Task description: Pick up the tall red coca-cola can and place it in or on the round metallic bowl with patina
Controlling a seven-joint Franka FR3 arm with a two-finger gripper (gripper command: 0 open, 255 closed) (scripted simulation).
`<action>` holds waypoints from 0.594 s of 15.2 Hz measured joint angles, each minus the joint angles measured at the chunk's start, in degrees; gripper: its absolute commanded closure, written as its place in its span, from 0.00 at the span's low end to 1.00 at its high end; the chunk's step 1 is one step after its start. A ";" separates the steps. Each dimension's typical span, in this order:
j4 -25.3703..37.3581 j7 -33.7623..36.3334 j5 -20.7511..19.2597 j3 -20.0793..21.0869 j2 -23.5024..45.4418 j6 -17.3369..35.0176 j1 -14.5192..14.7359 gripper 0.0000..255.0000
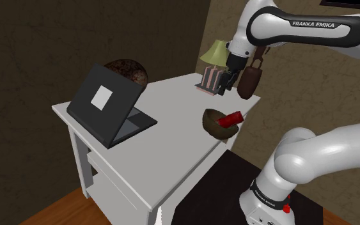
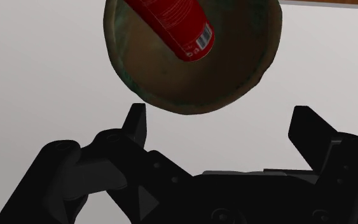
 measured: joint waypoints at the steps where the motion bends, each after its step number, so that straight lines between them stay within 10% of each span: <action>1: 1.64 0.14 0.20 0.29 -0.06 -1.70 0.10 0.00; 9: 5.60 -0.12 0.34 0.32 0.85 -4.80 0.18 0.00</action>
